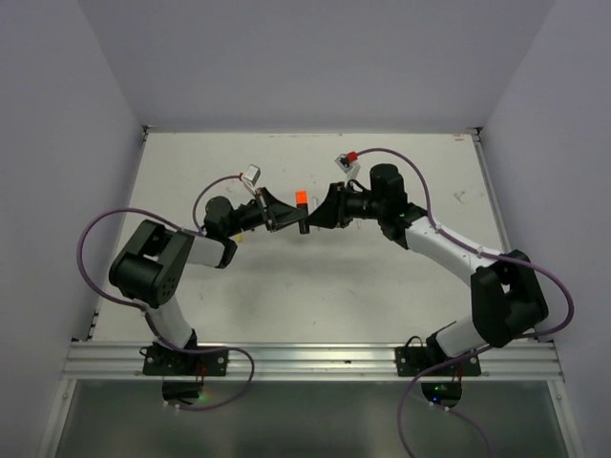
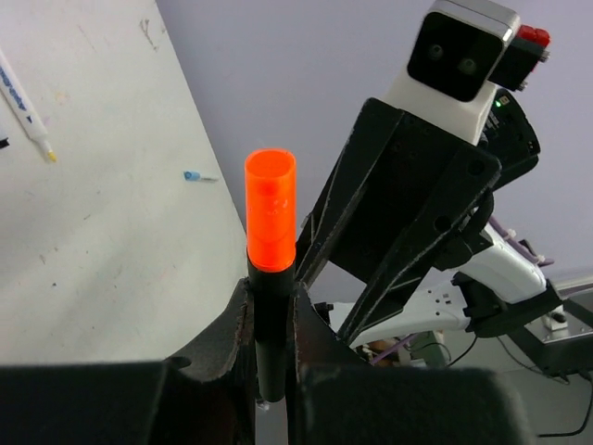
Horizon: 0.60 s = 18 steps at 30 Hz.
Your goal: Open the pen caps
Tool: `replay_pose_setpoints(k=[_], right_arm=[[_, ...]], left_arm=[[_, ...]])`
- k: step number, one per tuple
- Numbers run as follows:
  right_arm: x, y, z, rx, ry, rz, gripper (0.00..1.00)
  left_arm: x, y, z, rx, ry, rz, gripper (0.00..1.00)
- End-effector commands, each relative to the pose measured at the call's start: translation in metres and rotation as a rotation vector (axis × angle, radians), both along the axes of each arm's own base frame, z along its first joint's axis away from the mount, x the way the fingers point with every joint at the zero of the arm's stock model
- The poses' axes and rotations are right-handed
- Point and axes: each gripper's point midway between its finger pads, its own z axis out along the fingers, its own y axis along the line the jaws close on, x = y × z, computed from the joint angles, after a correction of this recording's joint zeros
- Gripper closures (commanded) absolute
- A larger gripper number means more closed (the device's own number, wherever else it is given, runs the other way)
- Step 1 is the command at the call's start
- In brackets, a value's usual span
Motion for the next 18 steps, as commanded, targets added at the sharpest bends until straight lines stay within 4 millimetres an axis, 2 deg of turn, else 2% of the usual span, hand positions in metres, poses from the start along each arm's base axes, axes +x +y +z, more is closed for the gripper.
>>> replay_pose_setpoints(k=[1, 6, 10, 18], right_arm=[[-0.011, -0.001, 0.001, -0.017, -0.003, 0.013, 0.65], [-0.013, 0.004, -0.003, 0.021, 0.029, 0.028, 0.65], [-0.012, 0.010, 0.001, 0.057, 0.027, 0.042, 0.65], [-0.018, 0.011, -0.001, 0.058, 0.036, 0.046, 0.66]], left_arm=[[-0.011, 0.004, 0.080, -0.081, -0.436, 0.026, 1.00], [-0.013, 0.005, 0.087, -0.070, -0.458, 0.030, 1.00], [-0.015, 0.006, 0.087, -0.077, -0.455, 0.032, 1.00], [-0.015, 0.007, 0.093, -0.080, -0.465, 0.046, 1.00]])
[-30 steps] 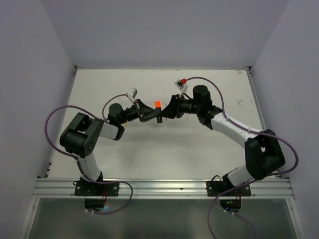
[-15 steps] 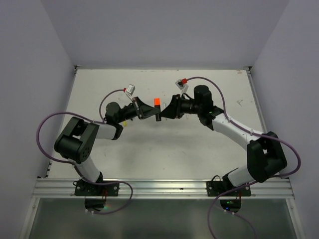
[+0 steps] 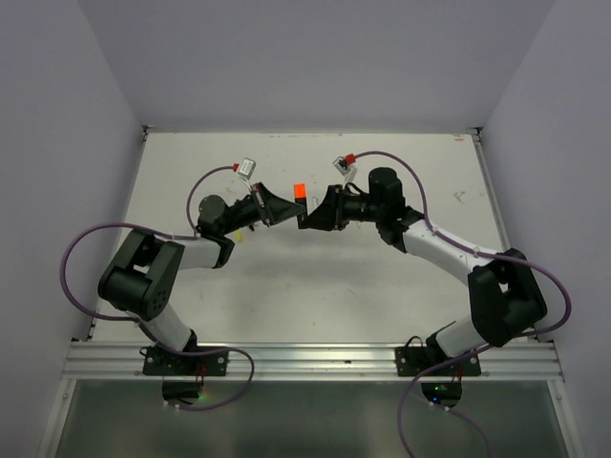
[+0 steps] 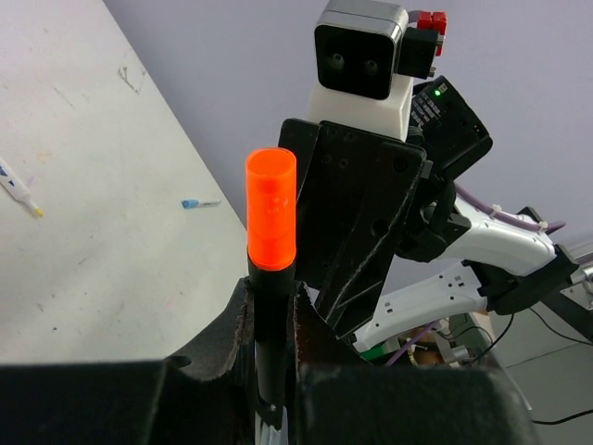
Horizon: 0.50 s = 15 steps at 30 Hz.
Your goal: Open the pen caps
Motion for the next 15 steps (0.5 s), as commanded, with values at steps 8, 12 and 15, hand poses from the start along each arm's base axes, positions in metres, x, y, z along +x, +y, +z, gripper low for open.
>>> replay_pose_setpoints(k=[8, 12, 15], right_arm=[[-0.011, 0.016, 0.009, 0.120, 0.023, 0.053, 0.74], [-0.012, 0.023, 0.012, 0.163, 0.042, 0.058, 0.94], [-0.014, 0.023, 0.010, 0.166, 0.048, 0.065, 1.00]], left_arm=[[-0.013, 0.004, 0.062, -0.123, -0.229, 0.005, 1.00], [-0.018, 0.006, 0.066, -0.146, -0.238, 0.004, 1.00], [-0.021, 0.006, 0.067, -0.146, -0.245, -0.007, 1.00]])
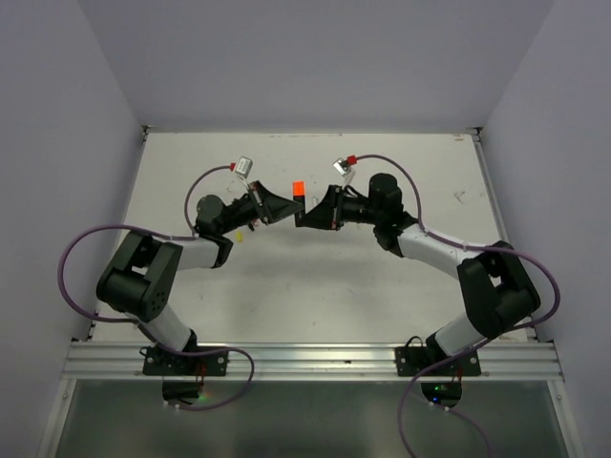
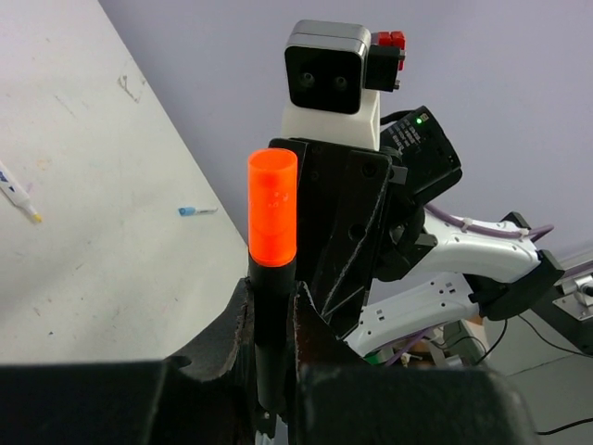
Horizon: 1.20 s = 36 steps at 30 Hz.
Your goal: Open the pen caps
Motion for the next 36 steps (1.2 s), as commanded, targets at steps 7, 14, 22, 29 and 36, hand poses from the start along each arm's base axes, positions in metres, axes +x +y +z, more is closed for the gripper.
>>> replay_pose_setpoints(k=[7, 14, 22, 29, 36], right_arm=[[-0.021, 0.004, 0.002, 0.002, -0.015, 0.063, 1.00], [-0.035, -0.002, 0.005, -0.002, -0.027, 0.094, 1.00], [-0.048, -0.003, 0.006, 0.002, -0.030, 0.137, 1.00], [-0.045, -0.001, 0.009, 0.005, -0.043, 0.136, 1.00], [-0.036, 0.004, 0.011, 0.021, -0.059, 0.116, 0.78]], left_arm=[[-0.012, 0.006, 0.043, 0.011, -0.257, 0.048, 0.43], [0.000, 0.007, 0.042, 0.096, -0.274, 0.093, 0.37], [0.007, 0.007, 0.039, 0.123, -0.267, 0.105, 0.47], [0.002, 0.005, 0.042, 0.106, -0.260, 0.073, 0.78], [-0.007, 0.008, 0.045, 0.095, -0.257, 0.070, 1.00]])
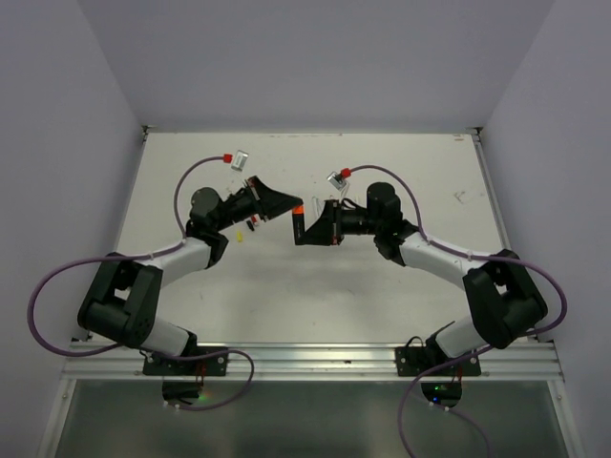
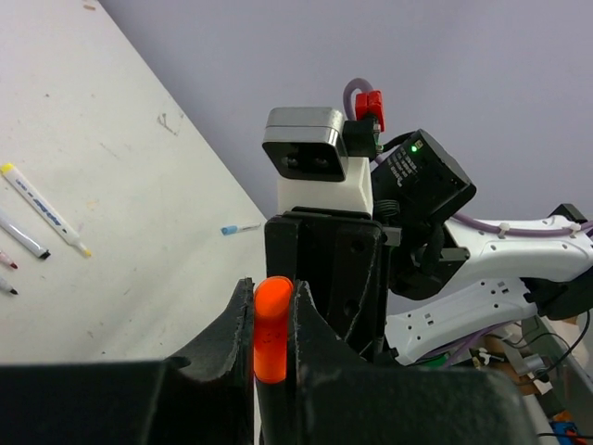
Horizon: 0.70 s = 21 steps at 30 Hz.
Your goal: Open the pen caps
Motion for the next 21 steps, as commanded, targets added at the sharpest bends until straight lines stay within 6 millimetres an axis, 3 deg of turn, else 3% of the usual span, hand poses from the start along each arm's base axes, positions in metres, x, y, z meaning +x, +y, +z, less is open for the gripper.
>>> replay_pose_setpoints(k=[1, 2, 4, 15, 18, 21], right_arm=[[0.004, 0.005, 0.021, 0.051, -0.073, 0.006, 0.72], [0.007, 0.006, 0.020, 0.051, -0.070, 0.000, 0.65], [0.011, 0.007, 0.017, 0.042, -0.071, -0.014, 0.63], [0.015, 0.019, 0.046, 0.136, -0.119, 0.002, 0.62], [0.016, 0.022, 0.049, 0.142, -0.121, 0.006, 0.65], [0.015, 0.026, 0.049, 0.151, -0.109, 0.013, 0.79]], left_arm=[[-0.006, 0.003, 0.023, -0.014, -0.086, 0.000, 1.00], [-0.007, 0.004, 0.023, -0.008, -0.085, 0.007, 1.00], [-0.007, 0.005, 0.024, -0.008, -0.084, 0.018, 1.00], [-0.007, 0.011, 0.021, -0.018, -0.058, 0.068, 1.00], [-0.007, 0.011, 0.019, -0.019, -0.052, 0.072, 1.00], [-0.008, 0.012, 0.019, -0.022, -0.052, 0.073, 1.00]])
